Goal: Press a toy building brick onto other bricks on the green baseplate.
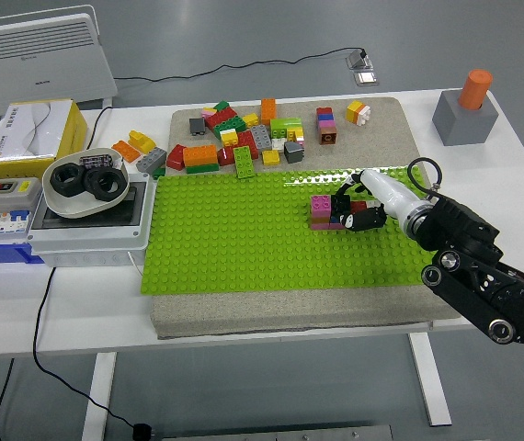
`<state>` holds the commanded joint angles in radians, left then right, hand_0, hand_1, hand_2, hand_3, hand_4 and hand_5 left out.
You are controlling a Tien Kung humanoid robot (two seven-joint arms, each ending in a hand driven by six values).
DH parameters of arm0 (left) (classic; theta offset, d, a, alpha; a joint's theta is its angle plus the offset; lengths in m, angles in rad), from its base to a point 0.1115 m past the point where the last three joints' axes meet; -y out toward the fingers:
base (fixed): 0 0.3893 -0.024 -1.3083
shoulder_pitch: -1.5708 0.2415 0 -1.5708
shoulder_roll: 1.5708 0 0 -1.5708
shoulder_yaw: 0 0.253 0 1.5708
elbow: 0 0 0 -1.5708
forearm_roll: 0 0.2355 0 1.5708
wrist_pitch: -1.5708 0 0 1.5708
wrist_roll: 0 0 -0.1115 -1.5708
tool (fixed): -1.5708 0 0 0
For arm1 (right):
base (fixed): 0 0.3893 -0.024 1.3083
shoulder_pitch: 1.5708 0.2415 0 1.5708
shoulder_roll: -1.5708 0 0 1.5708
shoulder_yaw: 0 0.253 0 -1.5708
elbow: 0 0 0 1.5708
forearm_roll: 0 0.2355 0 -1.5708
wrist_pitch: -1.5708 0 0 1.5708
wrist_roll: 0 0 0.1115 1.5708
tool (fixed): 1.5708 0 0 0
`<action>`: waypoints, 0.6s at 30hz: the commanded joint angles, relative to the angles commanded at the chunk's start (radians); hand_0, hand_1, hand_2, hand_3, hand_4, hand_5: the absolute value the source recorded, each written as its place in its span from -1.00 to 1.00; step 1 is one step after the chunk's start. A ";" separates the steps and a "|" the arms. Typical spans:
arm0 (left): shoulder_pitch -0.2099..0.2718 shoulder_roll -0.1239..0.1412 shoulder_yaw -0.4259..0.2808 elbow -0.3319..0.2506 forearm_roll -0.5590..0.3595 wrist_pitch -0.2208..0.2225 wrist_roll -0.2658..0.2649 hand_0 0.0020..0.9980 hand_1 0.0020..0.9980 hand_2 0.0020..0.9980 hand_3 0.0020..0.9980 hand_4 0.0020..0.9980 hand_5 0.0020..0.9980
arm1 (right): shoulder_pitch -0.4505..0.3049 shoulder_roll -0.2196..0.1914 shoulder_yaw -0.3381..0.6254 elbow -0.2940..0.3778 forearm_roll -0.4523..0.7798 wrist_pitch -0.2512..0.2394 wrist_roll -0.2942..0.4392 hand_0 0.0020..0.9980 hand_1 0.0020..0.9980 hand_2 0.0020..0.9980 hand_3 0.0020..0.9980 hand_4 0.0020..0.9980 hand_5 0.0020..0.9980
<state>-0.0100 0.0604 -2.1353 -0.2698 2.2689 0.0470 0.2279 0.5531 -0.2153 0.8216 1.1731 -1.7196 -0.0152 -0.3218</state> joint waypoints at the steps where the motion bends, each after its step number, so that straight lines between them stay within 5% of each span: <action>1: 0.000 0.000 0.000 0.000 0.000 0.000 0.000 0.56 0.44 0.25 -0.08 0.26 -0.30 | 0.000 0.000 0.000 0.000 0.000 0.000 0.000 0.65 0.65 0.67 0.35 0.34 -0.86; 18: 0.003 0.000 -0.004 0.002 0.000 -0.002 0.000 0.56 0.44 0.24 -0.08 0.26 -0.30 | -0.002 0.001 -0.002 -0.002 0.003 -0.005 0.002 0.65 0.65 0.68 0.48 0.34 -0.86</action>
<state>-0.0067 0.0604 -2.1388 -0.2675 2.2689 0.0455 0.2283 0.5510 -0.2142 0.8195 1.1711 -1.7168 -0.0203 -0.3201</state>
